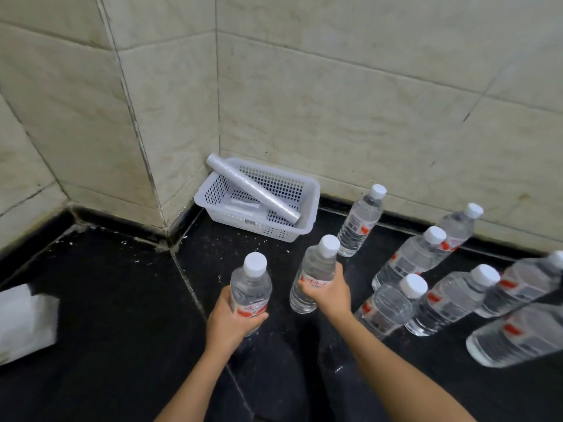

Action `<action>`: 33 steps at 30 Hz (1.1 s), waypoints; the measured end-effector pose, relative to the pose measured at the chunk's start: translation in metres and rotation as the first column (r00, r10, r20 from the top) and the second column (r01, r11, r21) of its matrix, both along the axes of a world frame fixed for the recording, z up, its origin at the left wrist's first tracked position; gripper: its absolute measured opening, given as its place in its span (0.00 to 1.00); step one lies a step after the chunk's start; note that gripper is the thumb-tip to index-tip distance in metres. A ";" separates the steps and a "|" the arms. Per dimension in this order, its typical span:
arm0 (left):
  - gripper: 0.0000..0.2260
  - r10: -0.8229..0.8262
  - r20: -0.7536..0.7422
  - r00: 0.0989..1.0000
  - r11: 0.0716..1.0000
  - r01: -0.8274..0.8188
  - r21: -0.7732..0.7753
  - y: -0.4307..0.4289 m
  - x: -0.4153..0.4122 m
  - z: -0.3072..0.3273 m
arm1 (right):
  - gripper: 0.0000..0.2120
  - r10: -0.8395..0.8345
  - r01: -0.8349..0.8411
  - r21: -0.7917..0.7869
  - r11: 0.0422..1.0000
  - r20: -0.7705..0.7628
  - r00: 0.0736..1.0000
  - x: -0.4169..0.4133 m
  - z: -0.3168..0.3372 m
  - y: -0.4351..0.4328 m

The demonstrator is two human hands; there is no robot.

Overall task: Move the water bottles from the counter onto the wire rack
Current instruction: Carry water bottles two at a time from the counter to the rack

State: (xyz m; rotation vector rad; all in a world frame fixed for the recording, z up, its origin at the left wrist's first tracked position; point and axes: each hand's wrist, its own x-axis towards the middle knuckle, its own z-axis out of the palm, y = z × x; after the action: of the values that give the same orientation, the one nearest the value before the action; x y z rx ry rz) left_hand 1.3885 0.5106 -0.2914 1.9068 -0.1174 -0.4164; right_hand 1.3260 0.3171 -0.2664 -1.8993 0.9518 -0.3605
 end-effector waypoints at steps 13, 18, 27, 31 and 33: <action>0.33 -0.054 0.049 0.997 0.998 0.051 0.048 0.008 -0.020 0.001 | 0.32 0.072 -0.072 0.056 0.996 -0.011 0.997 -0.054 0.003 0.037; 0.33 -0.036 0.053 0.998 0.997 0.032 0.068 0.011 -0.044 0.007 | 0.34 0.054 -0.056 0.066 0.996 0.040 0.998 -0.090 0.002 0.050; 0.32 0.032 0.086 0.996 0.993 -0.041 0.107 0.004 -0.144 0.009 | 0.36 0.183 -0.182 0.051 0.982 -0.001 0.983 -0.202 0.016 0.041; 0.28 0.042 0.068 0.997 0.998 -0.046 0.048 -0.012 -0.222 0.006 | 0.34 0.148 -0.148 0.028 0.989 0.003 0.989 -0.286 0.017 0.019; 0.26 0.022 -0.003 1.000 1.000 -0.022 -0.010 -0.024 -0.266 0.000 | 0.34 0.108 -0.108 0.012 0.994 -0.003 0.994 -0.329 0.017 0.006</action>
State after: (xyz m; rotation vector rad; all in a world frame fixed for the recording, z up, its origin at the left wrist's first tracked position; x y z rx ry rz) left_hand 1.1223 0.4863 -0.2911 1.8963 -0.0958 -0.4034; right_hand 0.9967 0.3235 -0.2497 -1.9324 0.8478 -0.2862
